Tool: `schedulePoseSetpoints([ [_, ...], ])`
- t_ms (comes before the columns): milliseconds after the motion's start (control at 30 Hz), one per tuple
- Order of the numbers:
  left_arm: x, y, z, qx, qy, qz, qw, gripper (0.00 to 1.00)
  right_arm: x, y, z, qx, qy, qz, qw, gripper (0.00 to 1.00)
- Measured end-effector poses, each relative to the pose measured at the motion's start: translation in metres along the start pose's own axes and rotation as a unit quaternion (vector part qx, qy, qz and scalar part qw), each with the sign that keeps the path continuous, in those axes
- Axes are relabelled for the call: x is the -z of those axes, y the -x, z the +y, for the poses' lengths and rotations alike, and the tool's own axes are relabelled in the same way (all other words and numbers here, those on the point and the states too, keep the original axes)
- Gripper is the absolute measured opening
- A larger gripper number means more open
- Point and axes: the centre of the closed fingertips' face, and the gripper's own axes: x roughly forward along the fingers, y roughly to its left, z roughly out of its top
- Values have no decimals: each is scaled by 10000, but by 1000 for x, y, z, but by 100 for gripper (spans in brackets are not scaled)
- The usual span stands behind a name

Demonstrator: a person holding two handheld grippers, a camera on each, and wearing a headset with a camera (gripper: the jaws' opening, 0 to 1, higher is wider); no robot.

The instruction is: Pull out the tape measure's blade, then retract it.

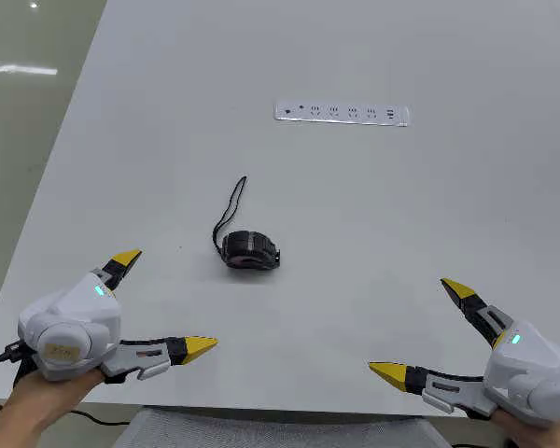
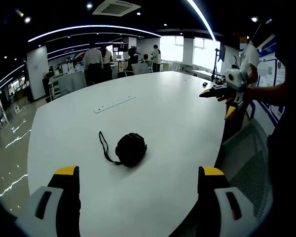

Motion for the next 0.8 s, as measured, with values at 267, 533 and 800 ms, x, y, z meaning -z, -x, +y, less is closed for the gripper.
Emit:
schedulePoseSetpoints([
  [267, 0, -3, -1, 30, -48, 23, 10000, 99, 0, 0, 0, 4, 20, 29, 10000, 100],
  [533, 6, -6, -3, 103, -139, 173, 9997, 98, -1, -2, 0, -50, 46, 33, 10000, 98],
  [800, 3, -11, -1, 182, -292, 242, 9991, 96, -2, -5, -5, -133, 183, 76, 9997, 97],
])
